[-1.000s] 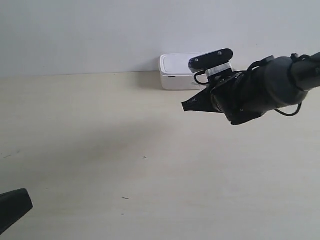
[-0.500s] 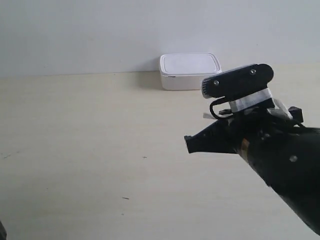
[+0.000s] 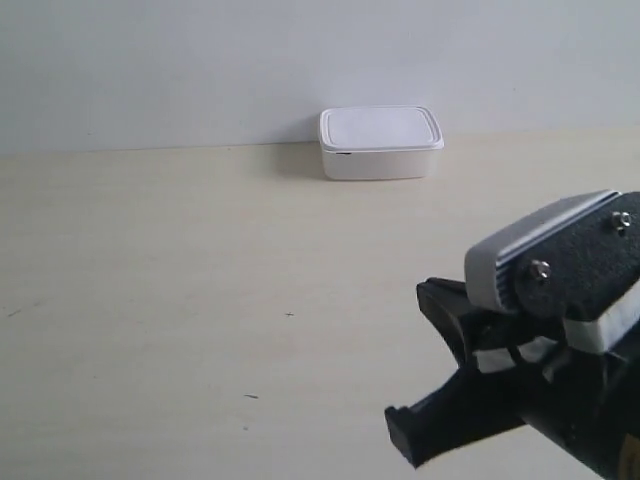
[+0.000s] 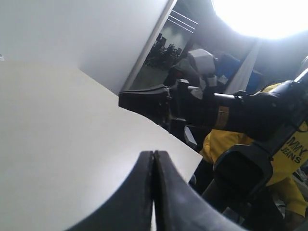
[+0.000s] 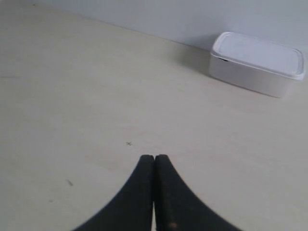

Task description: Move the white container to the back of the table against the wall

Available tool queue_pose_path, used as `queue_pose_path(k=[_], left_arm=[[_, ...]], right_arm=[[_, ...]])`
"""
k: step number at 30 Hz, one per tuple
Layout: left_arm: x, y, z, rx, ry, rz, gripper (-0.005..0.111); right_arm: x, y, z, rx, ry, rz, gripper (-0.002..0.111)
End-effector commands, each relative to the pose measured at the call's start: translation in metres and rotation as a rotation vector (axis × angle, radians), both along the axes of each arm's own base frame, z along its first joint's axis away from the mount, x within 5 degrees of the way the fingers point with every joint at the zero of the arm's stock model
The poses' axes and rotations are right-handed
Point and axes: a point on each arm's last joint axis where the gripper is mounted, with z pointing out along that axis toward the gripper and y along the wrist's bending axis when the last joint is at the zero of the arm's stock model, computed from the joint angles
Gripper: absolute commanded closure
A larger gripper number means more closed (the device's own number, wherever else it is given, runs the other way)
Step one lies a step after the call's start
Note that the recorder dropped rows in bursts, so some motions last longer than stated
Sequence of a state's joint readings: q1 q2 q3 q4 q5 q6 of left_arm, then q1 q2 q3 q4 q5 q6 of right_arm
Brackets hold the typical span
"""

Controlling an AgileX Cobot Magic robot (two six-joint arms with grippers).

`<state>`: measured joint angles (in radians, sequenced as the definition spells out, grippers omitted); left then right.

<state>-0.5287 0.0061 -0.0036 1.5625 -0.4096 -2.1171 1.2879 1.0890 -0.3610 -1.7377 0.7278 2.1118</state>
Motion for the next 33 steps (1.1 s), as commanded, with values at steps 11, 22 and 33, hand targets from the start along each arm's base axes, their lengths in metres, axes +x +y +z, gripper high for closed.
queue_pose_path(k=[11,22,33], left_arm=[[0.003,0.001,-0.002,0.057,-0.054,0.063,0.107],[-0.011,-0.008,-0.004,0.088,-0.086,-0.114,0.107],[-0.014,-0.01,-0.004,0.09,-0.088,-0.153,0.107]], right_arm=[[-0.068,0.005,0.0,0.023,-0.009,0.467,0.108],[-0.096,0.002,-0.015,-0.033,0.01,0.659,0.108],[-0.096,0.002,-0.015,-0.022,0.03,0.659,0.108]])
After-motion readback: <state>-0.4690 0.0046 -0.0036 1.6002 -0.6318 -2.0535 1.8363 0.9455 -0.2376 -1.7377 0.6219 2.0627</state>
